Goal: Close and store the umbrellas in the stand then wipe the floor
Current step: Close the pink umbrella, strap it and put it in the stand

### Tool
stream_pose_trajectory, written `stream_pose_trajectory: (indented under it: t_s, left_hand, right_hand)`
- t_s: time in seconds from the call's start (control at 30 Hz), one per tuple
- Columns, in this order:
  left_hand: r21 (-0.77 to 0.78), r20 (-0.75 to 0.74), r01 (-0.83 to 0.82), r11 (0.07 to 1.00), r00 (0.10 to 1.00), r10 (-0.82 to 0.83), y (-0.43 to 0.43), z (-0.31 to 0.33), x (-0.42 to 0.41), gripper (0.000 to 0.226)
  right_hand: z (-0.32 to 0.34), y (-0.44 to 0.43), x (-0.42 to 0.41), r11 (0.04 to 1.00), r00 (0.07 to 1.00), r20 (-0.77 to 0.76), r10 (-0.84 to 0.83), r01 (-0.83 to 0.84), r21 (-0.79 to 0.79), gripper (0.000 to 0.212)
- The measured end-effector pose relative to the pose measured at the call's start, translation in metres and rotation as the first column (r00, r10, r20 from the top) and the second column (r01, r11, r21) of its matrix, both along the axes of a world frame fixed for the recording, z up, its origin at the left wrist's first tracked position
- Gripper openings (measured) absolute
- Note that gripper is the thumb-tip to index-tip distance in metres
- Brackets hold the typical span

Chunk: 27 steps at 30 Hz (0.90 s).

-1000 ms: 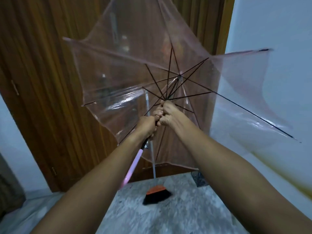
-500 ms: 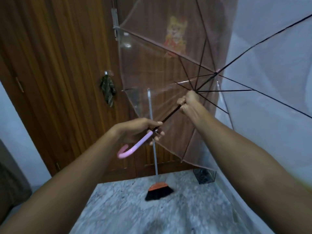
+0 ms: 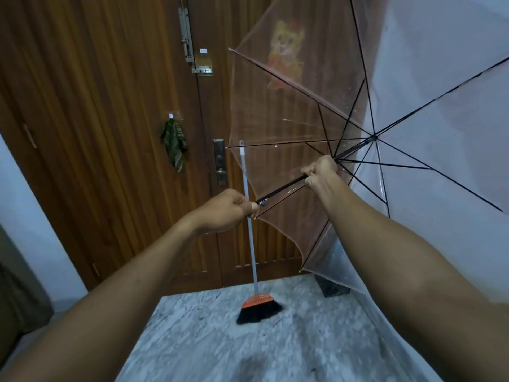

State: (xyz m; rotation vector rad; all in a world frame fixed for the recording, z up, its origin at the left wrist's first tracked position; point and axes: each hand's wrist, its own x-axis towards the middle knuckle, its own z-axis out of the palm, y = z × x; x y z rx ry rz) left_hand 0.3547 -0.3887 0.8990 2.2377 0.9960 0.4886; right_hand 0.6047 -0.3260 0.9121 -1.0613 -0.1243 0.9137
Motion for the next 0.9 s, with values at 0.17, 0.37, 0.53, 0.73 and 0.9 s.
stream_pose_trajectory:
  t_s: [0.17, 0.37, 0.53, 0.73, 0.9]
  left_hand:
    - [0.082, 0.044, -0.078, 0.994, 0.996, 0.074, 0.002, 0.004, 0.014, 0.049]
    - [0.265, 0.113, -0.266, 0.927, 0.963, 0.244, 0.006, -0.007, 0.053, 0.044]
    - [0.280, 0.192, -0.330, 0.901, 0.939, 0.285, 0.009, -0.024, 0.061, 0.028]
    - [0.273, 0.182, -0.329, 0.904, 0.940, 0.287, 0.011, -0.026, 0.056, 0.037]
    - [0.298, 0.244, -0.366, 0.882, 0.922, 0.301, 0.009, -0.031, 0.049, 0.029]
  right_hand:
    - [-0.003, -0.010, -0.014, 0.985, 0.983, 0.057, 0.175, -0.175, -0.005, 0.037]
    - [-0.021, -0.016, -0.071, 0.925, 0.924, 0.098, 0.369, -0.375, 0.056, 0.046]
    - [-0.036, -0.019, -0.090, 0.938, 0.933, 0.139, 0.331, -0.342, 0.061, 0.033]
    - [-0.035, -0.030, -0.097, 0.923, 0.910, 0.173, 0.377, -0.385, 0.015, 0.033]
    - [-0.023, -0.039, -0.107, 0.891, 0.866, 0.233, 0.442, -0.454, -0.004, 0.038]
